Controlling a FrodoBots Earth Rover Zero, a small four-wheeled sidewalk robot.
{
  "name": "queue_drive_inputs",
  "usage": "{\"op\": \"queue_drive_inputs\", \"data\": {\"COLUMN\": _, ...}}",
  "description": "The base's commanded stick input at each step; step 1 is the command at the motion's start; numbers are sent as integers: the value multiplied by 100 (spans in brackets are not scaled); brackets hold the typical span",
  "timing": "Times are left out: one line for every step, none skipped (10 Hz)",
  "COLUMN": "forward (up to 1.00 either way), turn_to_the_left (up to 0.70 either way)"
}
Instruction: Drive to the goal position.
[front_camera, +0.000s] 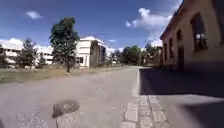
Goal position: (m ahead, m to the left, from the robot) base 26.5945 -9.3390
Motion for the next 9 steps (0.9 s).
{"op": "queue_drive_inputs", "data": {"forward": 85, "turn_to_the_left": 0}}
{"op": "queue_drive_inputs", "data": {"forward": 85, "turn_to_the_left": 0}}
{"op": "queue_drive_inputs", "data": {"forward": 85, "turn_to_the_left": 0}}
{"op": "queue_drive_inputs", "data": {"forward": 85, "turn_to_the_left": 0}}
{"op": "queue_drive_inputs", "data": {"forward": 85, "turn_to_the_left": 0}}
{"op": "queue_drive_inputs", "data": {"forward": 85, "turn_to_the_left": 0}}
{"op": "queue_drive_inputs", "data": {"forward": 85, "turn_to_the_left": 0}}
{"op": "queue_drive_inputs", "data": {"forward": 85, "turn_to_the_left": 0}}
{"op": "queue_drive_inputs", "data": {"forward": 85, "turn_to_the_left": 0}}
